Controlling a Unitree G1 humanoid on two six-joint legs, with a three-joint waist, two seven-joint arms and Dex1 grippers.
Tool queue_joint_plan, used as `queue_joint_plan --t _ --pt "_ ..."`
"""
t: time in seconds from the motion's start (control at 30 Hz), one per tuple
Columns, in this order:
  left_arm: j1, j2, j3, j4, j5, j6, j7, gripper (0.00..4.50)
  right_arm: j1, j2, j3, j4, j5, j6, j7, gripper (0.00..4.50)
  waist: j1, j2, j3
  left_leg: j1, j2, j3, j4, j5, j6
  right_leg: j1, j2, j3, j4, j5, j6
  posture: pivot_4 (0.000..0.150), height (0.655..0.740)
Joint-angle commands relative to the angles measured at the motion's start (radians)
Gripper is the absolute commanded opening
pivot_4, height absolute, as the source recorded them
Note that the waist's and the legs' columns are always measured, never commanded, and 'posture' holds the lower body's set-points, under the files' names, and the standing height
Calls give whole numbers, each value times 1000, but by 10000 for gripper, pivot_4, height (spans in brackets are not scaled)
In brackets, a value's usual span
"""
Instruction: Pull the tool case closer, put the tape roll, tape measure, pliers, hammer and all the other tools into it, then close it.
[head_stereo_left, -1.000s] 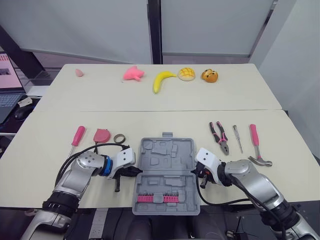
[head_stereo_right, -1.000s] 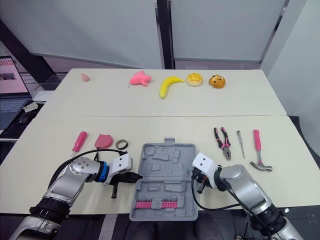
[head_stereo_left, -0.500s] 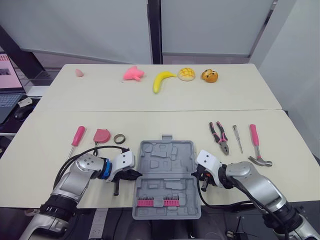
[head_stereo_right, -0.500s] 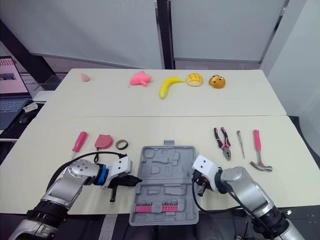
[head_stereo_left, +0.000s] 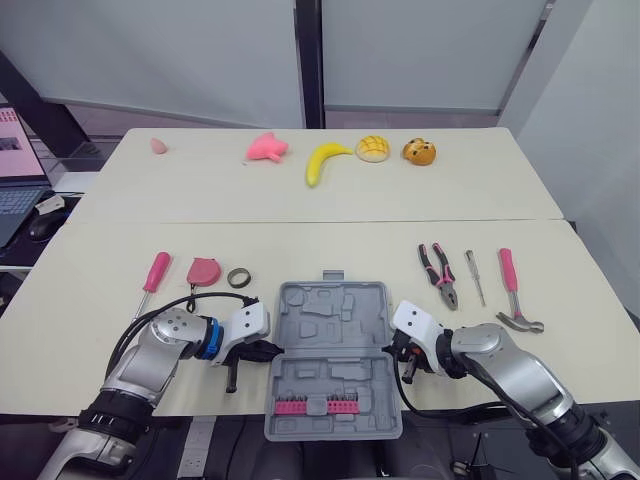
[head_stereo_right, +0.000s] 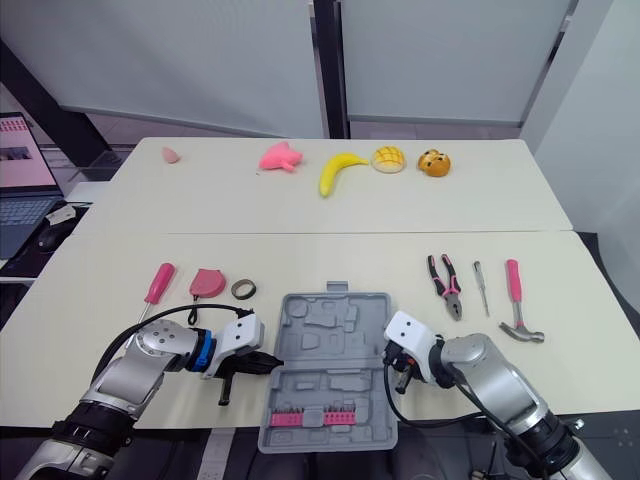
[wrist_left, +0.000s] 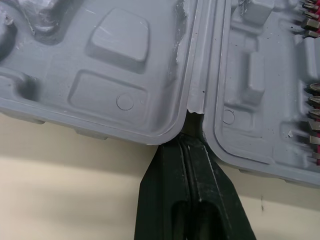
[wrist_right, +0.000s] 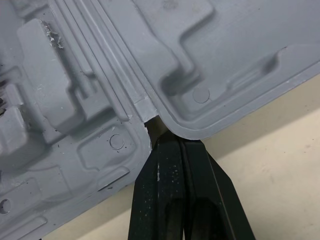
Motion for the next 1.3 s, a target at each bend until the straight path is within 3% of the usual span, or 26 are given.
queue_joint_plan --t 0.03,0.37,0.53,0.87,1.13,1.23,1.3 --pt "17 1 -35 -24 -9 1 -19 0 11 4 50 -10 30 3 15 118 0 0 0 0 0 0 0 0 0 0 0 0 0 0 0 1500 7400" --pt "21 7 -36 -29 -12 3 -18 0 8 1 56 6 21 -13 11 118 0 0 0 0 0 0 0 0 0 0 0 0 0 0 0 1500 7400" --pt "5 5 -31 -1 9 -36 18 0 21 25 -32 31 26 1 -52 118 -1 0 0 0 0 0 0 0 0 0 0 0 0 0 0 1500 7400" --pt "-10 66 34 40 -22 -73 34 0 120 -101 -192 -13 73 -100 -57 118 6 0 0 -1 0 0 0 0 0 0 0 0 -2 0 0 1500 7400" --pt "75 116 391 27 -244 -52 136 0 290 -207 -478 -52 111 -509 -20 118 4 0 2 -2 0 1 0 0 0 0 0 0 -3 0 1 1500 7400" --pt "131 171 488 73 -263 -44 151 6179 320 -240 -591 -36 158 -534 7 0 0 -1 2 -2 0 1 -1 0 0 -1 0 1 -3 -1 1 1500 7400" --pt "166 200 551 115 -283 -45 151 12174 331 -270 -656 -25 196 -527 43 4218 -1 0 2 -1 0 1 -1 0 0 -1 0 1 -3 -1 0 1500 7400"
